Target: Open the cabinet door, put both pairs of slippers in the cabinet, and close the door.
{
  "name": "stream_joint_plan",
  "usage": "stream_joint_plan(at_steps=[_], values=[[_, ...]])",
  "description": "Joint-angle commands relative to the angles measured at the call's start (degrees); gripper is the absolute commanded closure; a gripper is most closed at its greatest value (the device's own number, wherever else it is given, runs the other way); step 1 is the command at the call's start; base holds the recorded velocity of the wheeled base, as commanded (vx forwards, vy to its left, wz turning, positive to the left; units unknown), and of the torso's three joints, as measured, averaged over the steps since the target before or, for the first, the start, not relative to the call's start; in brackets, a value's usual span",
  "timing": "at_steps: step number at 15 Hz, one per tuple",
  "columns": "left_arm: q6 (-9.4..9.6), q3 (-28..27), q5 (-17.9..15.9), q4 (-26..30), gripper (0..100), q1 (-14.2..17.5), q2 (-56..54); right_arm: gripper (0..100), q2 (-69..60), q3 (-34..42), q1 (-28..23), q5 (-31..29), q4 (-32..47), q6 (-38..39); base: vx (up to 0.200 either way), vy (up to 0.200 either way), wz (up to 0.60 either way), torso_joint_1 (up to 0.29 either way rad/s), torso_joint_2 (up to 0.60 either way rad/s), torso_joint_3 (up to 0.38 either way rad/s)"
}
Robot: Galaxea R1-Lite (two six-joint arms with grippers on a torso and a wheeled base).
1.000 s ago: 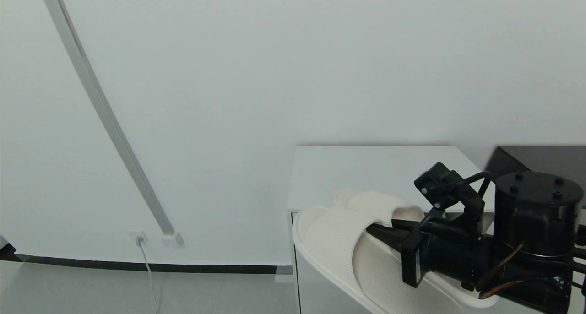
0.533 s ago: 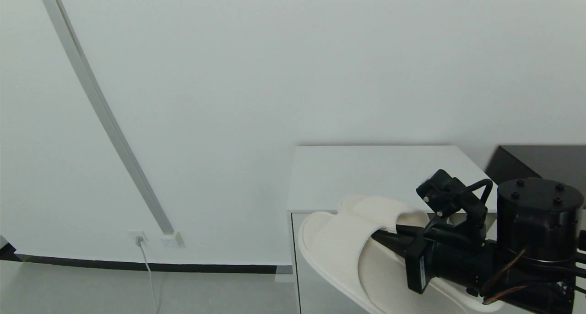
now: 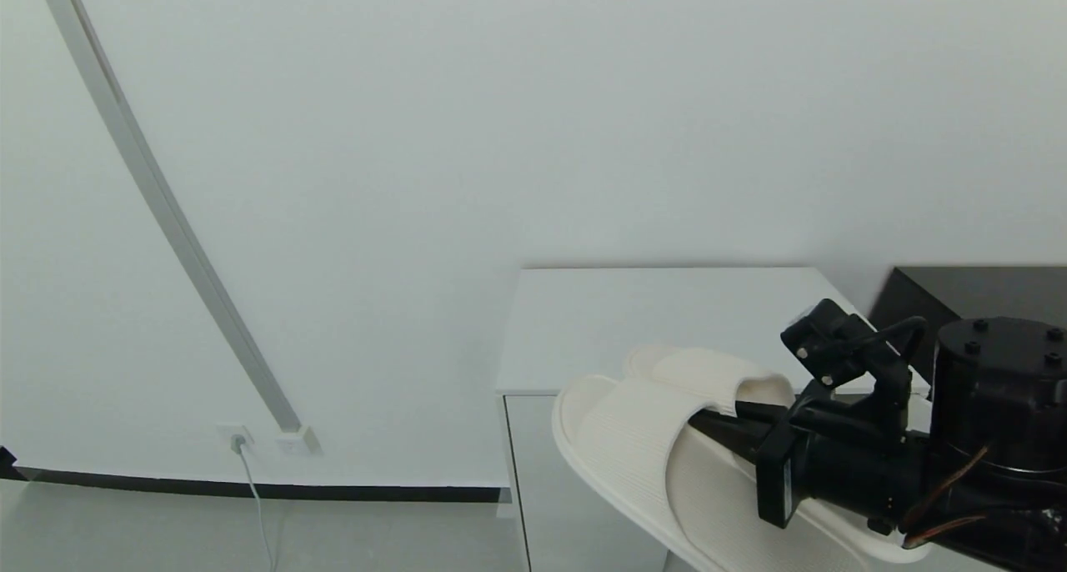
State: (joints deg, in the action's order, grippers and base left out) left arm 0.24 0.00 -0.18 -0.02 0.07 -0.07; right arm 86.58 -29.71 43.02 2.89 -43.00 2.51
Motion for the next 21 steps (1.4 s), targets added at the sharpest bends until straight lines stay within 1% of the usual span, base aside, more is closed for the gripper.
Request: stream_joint_plan(at_steps=[1, 15, 21], values=[[0.02, 0.0, 0.0, 0.0, 100, 0.0, 0.1, 100, -0.6, 0.3, -0.2, 0.5, -0.1, 0.0, 0.0, -0.2, 0.0, -0.002, -0.01, -0.007], [0.02, 0.0, 0.0, 0.0, 100, 0.0, 0.1, 100, -0.1, 0.6, -0.2, 1.0, -0.1, -0.1, 0.0, -0.2, 0.0, 0.002, 0.0, 0.003], [0.02, 0.0, 0.0, 0.0, 100, 0.0, 0.1, 100, -0.4, 0.7, -0.2, 1.0, -0.2, -0.1, 0.0, 0.0, 0.0, 0.0, 0.0, 0.0]])
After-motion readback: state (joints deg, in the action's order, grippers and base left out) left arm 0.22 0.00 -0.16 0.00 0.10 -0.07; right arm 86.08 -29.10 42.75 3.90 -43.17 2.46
